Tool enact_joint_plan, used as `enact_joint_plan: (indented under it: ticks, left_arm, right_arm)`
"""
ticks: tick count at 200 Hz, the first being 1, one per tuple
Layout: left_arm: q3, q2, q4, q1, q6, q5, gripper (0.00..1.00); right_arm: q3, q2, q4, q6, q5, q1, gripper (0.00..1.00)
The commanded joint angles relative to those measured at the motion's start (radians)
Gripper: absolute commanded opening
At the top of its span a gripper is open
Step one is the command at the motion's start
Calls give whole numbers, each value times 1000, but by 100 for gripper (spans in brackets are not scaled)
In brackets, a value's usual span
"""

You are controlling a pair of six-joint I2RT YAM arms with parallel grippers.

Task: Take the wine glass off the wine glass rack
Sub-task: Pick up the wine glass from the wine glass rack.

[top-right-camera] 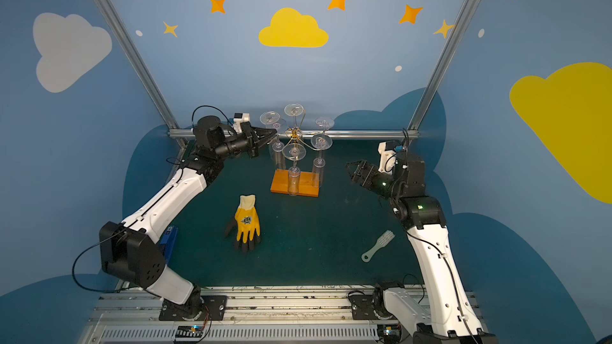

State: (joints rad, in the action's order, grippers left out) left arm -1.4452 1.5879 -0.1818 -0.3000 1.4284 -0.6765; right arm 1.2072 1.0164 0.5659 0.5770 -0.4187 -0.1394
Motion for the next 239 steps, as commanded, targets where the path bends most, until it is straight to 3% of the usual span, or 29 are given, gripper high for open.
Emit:
enact_joint_plan:
  ticks: [1, 134, 170, 239]
  left_arm:
    - [-10, -15, -28, -8, -18, -22, 3]
    - [125, -142, -36, -34, -19, -13, 3]
    - [242, -241, -24, -45, -26, 47, 3]
    - [389, -500, 157, -41, -198, 225, 3]
  right_arm:
    - [23, -7, 1, -15, 12, 0, 86]
    - [18, 8, -29, -5, -14, 1, 86]
    - [32, 20, -28, -8, -30, 2, 86]
    - [85, 54, 1, -13, -71, 1, 85]
